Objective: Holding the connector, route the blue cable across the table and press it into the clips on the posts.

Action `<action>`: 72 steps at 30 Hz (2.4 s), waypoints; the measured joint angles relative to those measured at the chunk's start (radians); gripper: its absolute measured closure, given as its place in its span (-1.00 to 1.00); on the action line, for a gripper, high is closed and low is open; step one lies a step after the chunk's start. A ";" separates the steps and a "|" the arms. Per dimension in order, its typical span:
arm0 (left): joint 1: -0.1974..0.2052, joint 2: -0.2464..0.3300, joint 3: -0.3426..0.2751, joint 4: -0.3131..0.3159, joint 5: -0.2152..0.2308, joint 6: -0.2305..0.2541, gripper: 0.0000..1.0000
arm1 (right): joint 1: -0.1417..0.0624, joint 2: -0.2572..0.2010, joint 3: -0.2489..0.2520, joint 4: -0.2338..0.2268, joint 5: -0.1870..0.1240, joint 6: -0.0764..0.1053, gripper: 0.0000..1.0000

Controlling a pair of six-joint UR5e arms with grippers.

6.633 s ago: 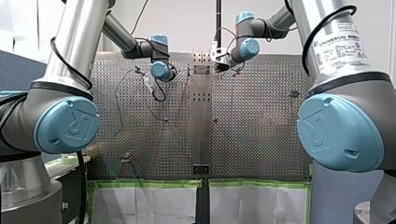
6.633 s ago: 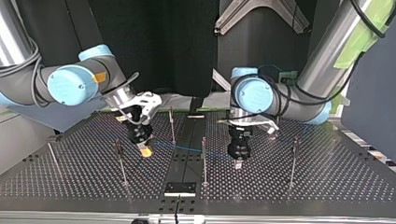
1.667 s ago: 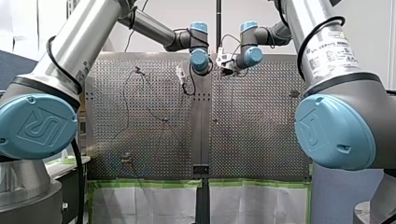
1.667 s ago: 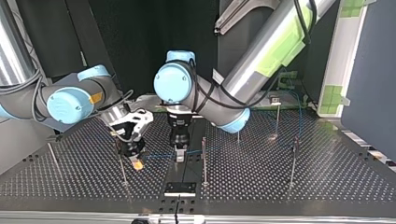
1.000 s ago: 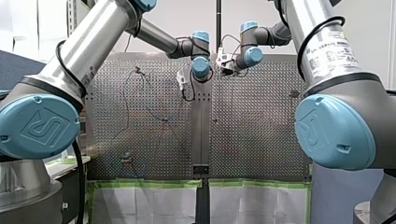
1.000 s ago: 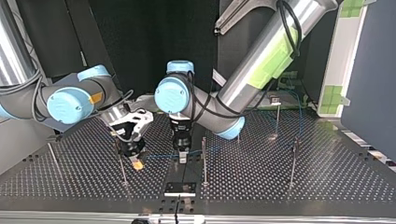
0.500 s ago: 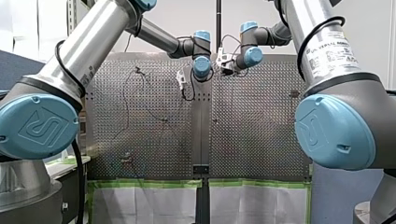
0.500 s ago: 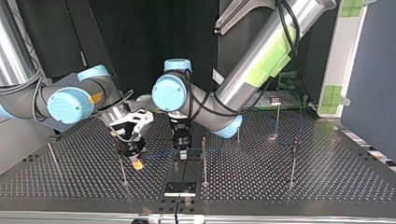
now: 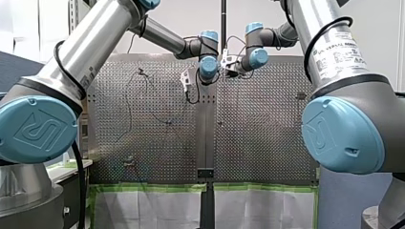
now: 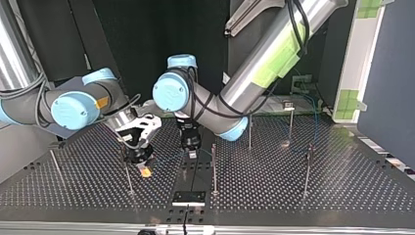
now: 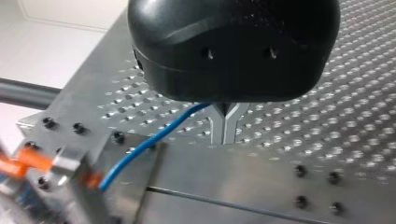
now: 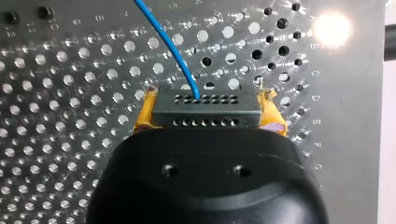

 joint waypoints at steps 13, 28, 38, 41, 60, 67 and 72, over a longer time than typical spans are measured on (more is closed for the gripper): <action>-0.025 0.029 -0.091 0.020 -0.067 -0.050 1.00 | -0.003 0.004 0.066 0.001 0.007 0.002 1.00; -0.043 0.032 -0.221 0.149 -0.007 -0.034 1.00 | -0.009 0.009 0.184 -0.019 0.026 -0.007 1.00; -0.036 0.031 -0.308 0.237 0.052 -0.017 1.00 | -0.032 0.012 0.273 -0.079 0.038 -0.034 1.00; -0.035 0.029 -0.338 0.266 0.071 -0.017 1.00 | -0.037 0.014 0.299 -0.083 0.042 -0.053 1.00; -0.030 0.022 -0.516 0.354 0.151 -0.017 1.00 | -0.044 0.023 0.451 -0.174 0.043 -0.083 1.00; -0.015 -0.027 -0.515 0.403 0.202 -0.039 1.00 | -0.053 0.062 0.453 -0.205 0.039 -0.075 1.00; 0.000 -0.065 -0.481 0.432 0.247 -0.049 1.00 | -0.059 0.068 0.453 -0.220 0.038 -0.075 1.00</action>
